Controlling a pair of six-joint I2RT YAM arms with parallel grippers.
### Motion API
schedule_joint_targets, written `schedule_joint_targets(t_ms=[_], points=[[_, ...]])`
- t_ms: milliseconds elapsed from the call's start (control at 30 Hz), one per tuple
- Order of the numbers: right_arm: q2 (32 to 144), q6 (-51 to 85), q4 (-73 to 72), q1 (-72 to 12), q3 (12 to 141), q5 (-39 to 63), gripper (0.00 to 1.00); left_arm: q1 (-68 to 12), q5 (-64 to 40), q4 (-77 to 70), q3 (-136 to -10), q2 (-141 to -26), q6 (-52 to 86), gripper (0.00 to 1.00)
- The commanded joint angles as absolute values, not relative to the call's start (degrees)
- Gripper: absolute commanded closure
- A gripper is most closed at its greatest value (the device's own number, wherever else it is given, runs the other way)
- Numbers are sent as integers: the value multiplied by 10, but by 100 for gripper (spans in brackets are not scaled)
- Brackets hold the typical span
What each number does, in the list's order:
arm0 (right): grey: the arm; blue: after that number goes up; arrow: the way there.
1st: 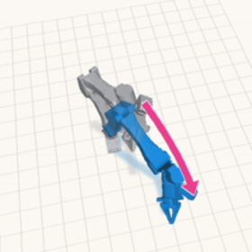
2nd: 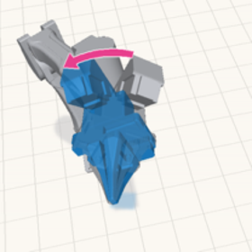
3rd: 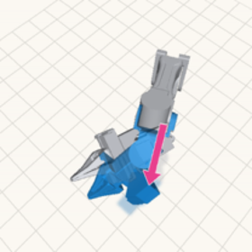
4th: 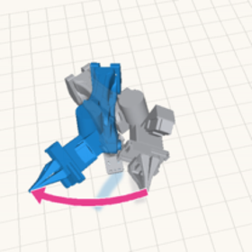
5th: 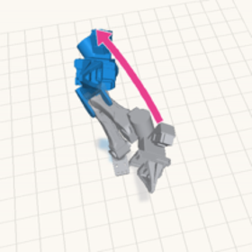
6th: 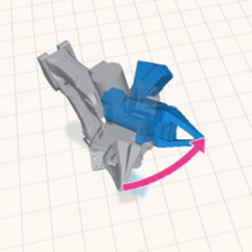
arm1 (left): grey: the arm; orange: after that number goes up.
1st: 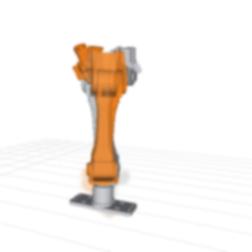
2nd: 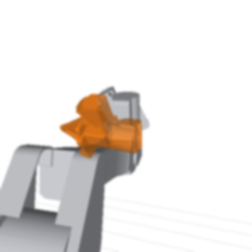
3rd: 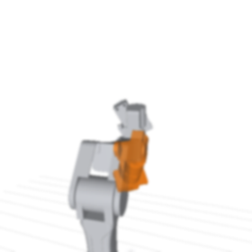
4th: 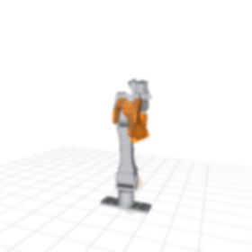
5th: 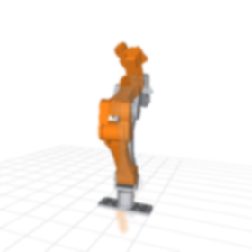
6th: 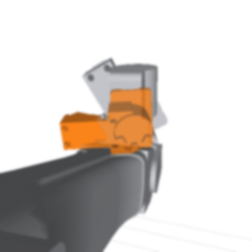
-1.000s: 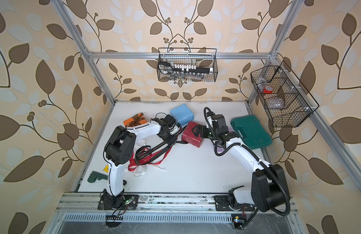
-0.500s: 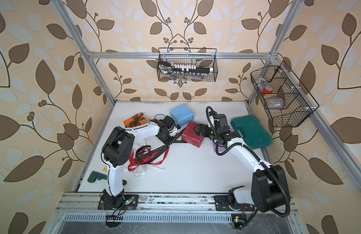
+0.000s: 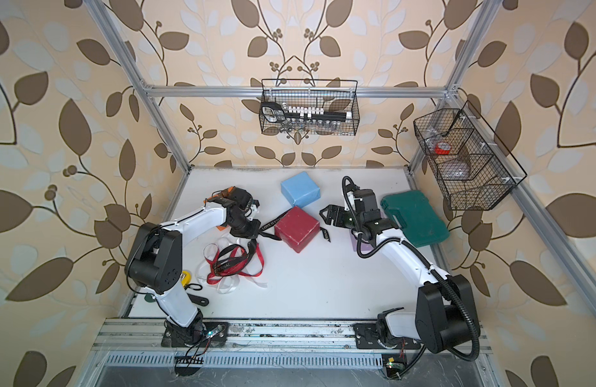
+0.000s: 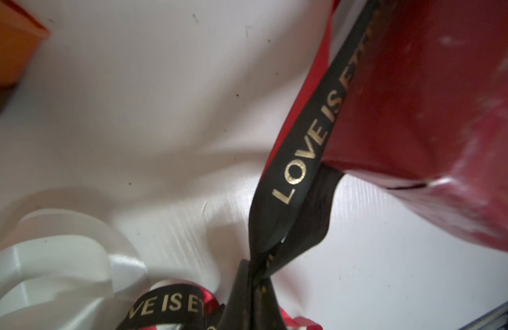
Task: Untie the ribbon bows on the gift boxes
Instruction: Adjust the ribbon at the center of the board, then move the gift box to the center of the board.
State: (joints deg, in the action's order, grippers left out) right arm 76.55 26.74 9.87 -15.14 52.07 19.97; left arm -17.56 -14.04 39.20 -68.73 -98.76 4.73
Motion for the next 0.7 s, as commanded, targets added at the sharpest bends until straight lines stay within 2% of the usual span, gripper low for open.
schedule_joint_targets(t_ms=[0, 67, 133, 267, 333, 667], points=[[778, 266, 88, -199, 542, 224, 36, -188, -188, 397, -681, -968, 69, 100], [797, 239, 102, -256, 566, 190, 39, -188, -194, 392, -677, -977, 71, 100], [826, 211, 126, -306, 596, 149, 39, -188, -200, 389, -675, -989, 74, 100], [878, 173, 148, -380, 641, 64, 25, -188, -209, 386, -671, -1009, 81, 100], [900, 158, 149, -409, 654, 22, 21, -188, -211, 385, -666, -1011, 83, 100], [1069, 75, 177, -486, 761, -205, 17, -188, -207, 376, -639, -997, 95, 100]])
